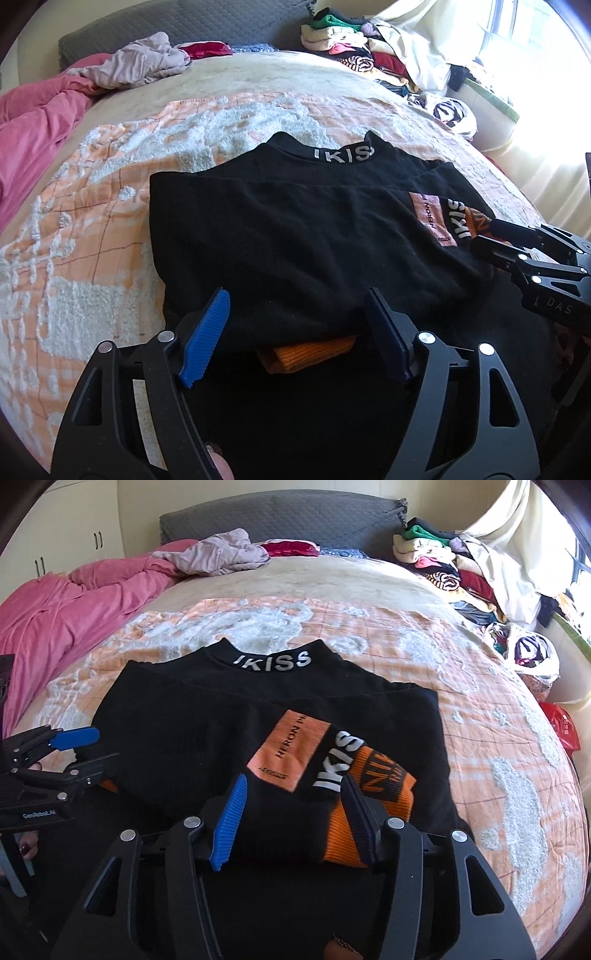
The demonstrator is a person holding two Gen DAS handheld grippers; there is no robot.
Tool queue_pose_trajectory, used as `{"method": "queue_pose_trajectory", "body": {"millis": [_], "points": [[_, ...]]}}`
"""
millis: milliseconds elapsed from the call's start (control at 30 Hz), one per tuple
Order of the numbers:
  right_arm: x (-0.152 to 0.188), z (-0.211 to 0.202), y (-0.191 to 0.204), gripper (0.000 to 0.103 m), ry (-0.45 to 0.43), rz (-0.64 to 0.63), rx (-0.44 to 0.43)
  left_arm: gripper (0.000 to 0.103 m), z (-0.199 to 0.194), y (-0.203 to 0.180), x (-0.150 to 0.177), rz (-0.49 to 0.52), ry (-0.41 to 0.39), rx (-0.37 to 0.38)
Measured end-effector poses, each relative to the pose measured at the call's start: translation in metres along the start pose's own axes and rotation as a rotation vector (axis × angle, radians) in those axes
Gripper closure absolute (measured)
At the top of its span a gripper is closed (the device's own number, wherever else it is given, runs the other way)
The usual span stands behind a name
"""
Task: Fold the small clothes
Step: 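Lay the cuff back onto the folded sweatshirt and open the right gripper, then move both grippers back along the sweatshirt body to its hem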
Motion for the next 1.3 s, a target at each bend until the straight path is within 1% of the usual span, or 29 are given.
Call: {"method": "queue_pose_trajectory", "body": {"millis": [33, 100, 167, 233, 333, 533, 600, 700, 833, 933, 1033, 1100, 1133, 1167, 1200, 1300], "points": [[0.0, 0.001, 0.003, 0.048, 0.002, -0.001, -0.014, 0.034, 0.0, 0.001, 0.0, -0.005, 0.002, 0.005], [0.002, 0.005, 0.006, 0.048, 0.016, -0.008, -0.012, 0.034, 0.001, 0.003, 0.0, -0.021, 0.017, 0.018], [0.009, 0.016, 0.004, 0.045, 0.08, -0.017, 0.009, 0.034, 0.002, 0.004, 0.001, -0.022, 0.022, 0.019], [0.02, 0.029, -0.002, 0.038, 0.151, -0.025, 0.03, 0.034, 0.002, 0.002, 0.003, -0.01, 0.026, 0.022], [0.028, 0.028, -0.008, 0.037, 0.132, -0.018, 0.004, 0.034, 0.0, 0.0, 0.005, -0.004, 0.028, 0.027], [0.037, 0.015, -0.006, 0.034, 0.099, -0.047, -0.013, 0.033, -0.005, -0.001, 0.006, -0.016, 0.026, 0.013], [0.039, 0.01, -0.01, 0.033, 0.096, -0.032, -0.027, 0.025, -0.008, -0.002, 0.007, -0.017, 0.023, 0.019], [0.04, 0.004, -0.012, 0.033, 0.08, 0.0, -0.049, 0.025, -0.011, -0.004, 0.007, -0.018, 0.015, 0.014], [0.045, 0.0, -0.015, 0.029, 0.054, 0.039, -0.065, 0.025, -0.014, -0.005, 0.008, -0.03, 0.015, 0.009], [0.047, -0.003, -0.018, 0.029, 0.038, 0.065, -0.069, 0.022, -0.019, -0.008, 0.008, -0.031, 0.004, 0.012], [0.049, -0.009, -0.021, 0.021, 0.024, 0.092, -0.066, 0.022, -0.025, -0.009, 0.006, -0.038, -0.01, 0.013], [0.049, -0.014, -0.022, 0.021, 0.013, 0.093, -0.053, 0.021, -0.03, -0.008, 0.004, -0.046, -0.021, 0.011], [0.05, -0.016, -0.022, 0.02, 0.01, 0.092, -0.048, 0.02, -0.034, -0.007, 0.003, -0.054, -0.027, 0.009], [0.05, -0.019, -0.024, 0.019, 0.006, 0.094, -0.04, 0.012, -0.036, -0.007, 0.002, -0.061, -0.032, 0.009], [0.05, -0.02, -0.025, 0.018, 0.002, 0.098, -0.036, 0.01, -0.039, -0.006, 0.001, -0.067, -0.038, 0.012], [0.05, -0.026, -0.029, 0.013, -0.018, 0.119, -0.03, 0.01, -0.048, -0.006, -0.002, -0.069, -0.063, 0.008]]}}
Point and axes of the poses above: each gripper's, at about its wrist camera, not at the fingertips, and z roughly the way its jaws point, y to its left, x to its underside, the point moved 5 cm from there along z, roughly the way its jaws point, and after that the axes turned 11 degrees about -z, right-handed, at the moved point
